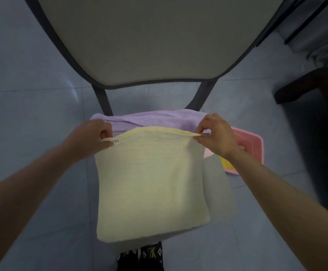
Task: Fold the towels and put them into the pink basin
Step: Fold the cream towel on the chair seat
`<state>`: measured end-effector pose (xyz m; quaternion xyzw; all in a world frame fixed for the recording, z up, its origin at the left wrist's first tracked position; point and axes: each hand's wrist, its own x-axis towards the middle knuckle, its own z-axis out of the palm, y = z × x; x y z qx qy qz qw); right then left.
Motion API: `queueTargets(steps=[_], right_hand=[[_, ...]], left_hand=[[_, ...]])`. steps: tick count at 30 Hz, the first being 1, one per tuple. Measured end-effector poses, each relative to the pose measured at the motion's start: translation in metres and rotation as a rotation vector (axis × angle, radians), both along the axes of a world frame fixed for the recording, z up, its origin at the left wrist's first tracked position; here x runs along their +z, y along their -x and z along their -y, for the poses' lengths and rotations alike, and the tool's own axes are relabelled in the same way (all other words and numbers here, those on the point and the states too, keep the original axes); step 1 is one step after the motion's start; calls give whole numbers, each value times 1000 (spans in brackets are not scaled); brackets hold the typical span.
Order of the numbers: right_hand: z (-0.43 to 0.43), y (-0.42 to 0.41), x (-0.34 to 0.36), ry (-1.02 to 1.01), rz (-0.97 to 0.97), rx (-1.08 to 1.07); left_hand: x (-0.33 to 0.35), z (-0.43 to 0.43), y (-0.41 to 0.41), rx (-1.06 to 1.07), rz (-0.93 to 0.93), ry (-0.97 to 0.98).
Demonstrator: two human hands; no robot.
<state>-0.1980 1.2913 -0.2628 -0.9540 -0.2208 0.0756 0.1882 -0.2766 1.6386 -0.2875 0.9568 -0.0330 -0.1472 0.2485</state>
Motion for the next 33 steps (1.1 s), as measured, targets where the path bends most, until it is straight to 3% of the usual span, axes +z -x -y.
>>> queueTargets(steps=[4,9,18,20,22,24,26,28,30,33], right_hand=[[41,70,23,-69,96,194],[90,150,-13,50,51,402],[104,205,-81,152,-73,377],[103,208,-80,201,-173,393],[99,208,-74,95,-375,197],[91,205,-71,-188,-394,-169],[82,197,-75,-287,-372,-526],[70,192,-81,-268,-485,-764],[56,192,-87,-182,-541,-826],[41,191,-88,-136,-462,-787]], left_hand=[[36,16,83,-147,237,18],[5,45,193,-510,252,-137],[-61,83,242,-336,8,-269],[-66,78,245,-318,-81,-203],[-59,68,239,-134,-266,32],[-51,63,227,231,-368,337],[-53,63,214,620,-188,349],[-59,68,204,907,-210,362],[-68,76,198,1010,-327,425],[-75,89,191,959,-203,289]])
